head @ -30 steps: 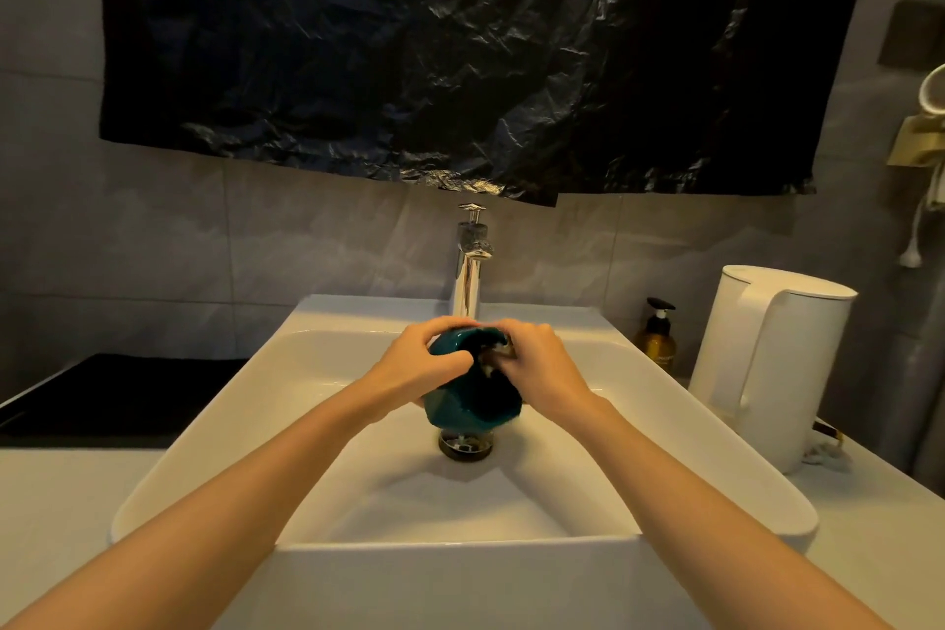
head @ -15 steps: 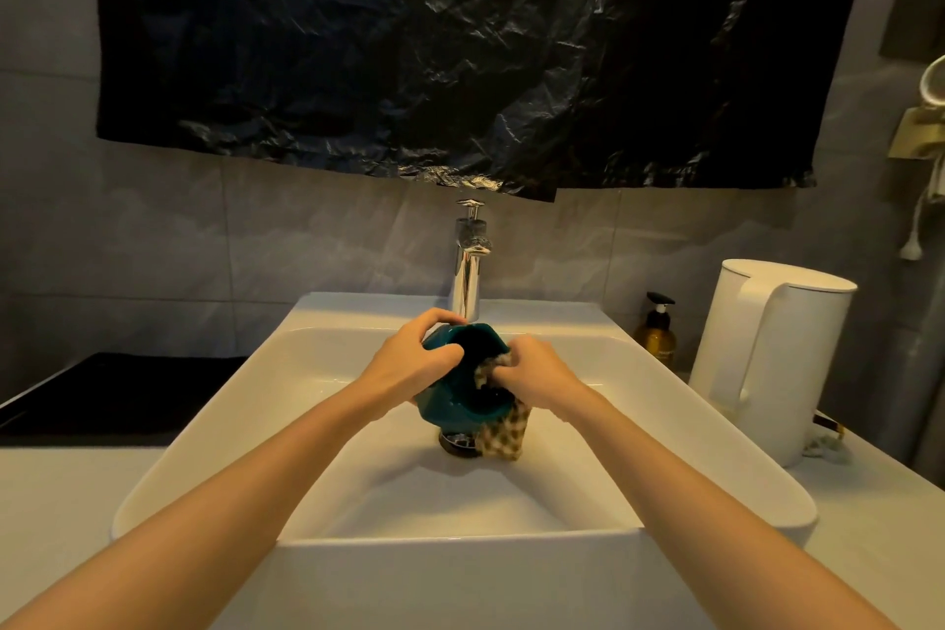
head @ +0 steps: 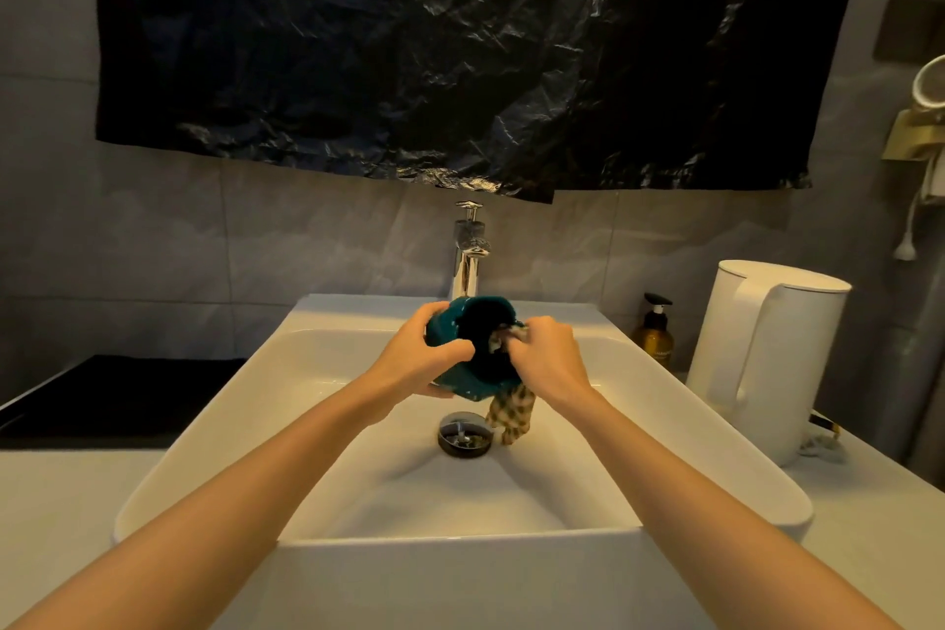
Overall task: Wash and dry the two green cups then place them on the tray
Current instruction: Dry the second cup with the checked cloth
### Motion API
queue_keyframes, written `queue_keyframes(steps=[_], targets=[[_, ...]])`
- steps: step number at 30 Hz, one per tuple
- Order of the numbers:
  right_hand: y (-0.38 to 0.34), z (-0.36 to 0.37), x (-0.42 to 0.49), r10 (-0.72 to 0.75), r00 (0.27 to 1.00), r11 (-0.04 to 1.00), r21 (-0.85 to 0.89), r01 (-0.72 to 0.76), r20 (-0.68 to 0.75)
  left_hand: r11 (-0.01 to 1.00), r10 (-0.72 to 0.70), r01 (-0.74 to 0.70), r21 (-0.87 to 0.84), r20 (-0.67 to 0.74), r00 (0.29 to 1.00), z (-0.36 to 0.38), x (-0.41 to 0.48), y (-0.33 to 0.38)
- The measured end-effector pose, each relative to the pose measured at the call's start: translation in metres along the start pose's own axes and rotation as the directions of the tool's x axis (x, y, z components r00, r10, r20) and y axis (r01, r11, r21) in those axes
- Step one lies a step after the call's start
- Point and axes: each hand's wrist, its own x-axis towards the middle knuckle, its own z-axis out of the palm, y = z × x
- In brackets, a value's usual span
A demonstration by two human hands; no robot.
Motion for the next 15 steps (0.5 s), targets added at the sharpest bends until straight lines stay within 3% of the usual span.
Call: queue_keyframes(steps=[2,5,9,11,13,15], targets=[[0.001,0.002,0.001,0.067,0.997,0.995,0.071,-0.070,0.034,0.998,0.044,-0.045,-0.034,-0.010,0.999,0.002,0.001,-0.001],[-0.001,0.008,0.000,0.026,0.997,0.993,0.112,-0.035,0.079,0.996,0.082,-0.082,-0.022,-0.024,0.996,-0.002,0.002,-0.001],[-0.005,-0.002,-0.005,-0.266,0.964,0.964,0.003,0.266,-0.024,0.998,0.050,-0.052,0.027,0.062,0.997,-0.005,-0.002,-0.004],[-0.004,-0.008,-0.007,-0.412,0.910,0.903,-0.113,0.415,0.056,0.988,0.036,-0.053,0.144,0.118,0.992,-0.002,-0.004,-0.004],[-0.003,-0.010,-0.008,-0.460,0.877,0.859,-0.184,0.479,0.137,0.978,0.031,-0.054,0.200,0.114,0.993,0.002,-0.003,-0.005],[-0.003,-0.009,-0.008,-0.459,0.886,0.876,-0.135,0.464,0.071,0.976,0.049,-0.059,0.210,0.055,0.997,0.004,0.000,-0.006]])
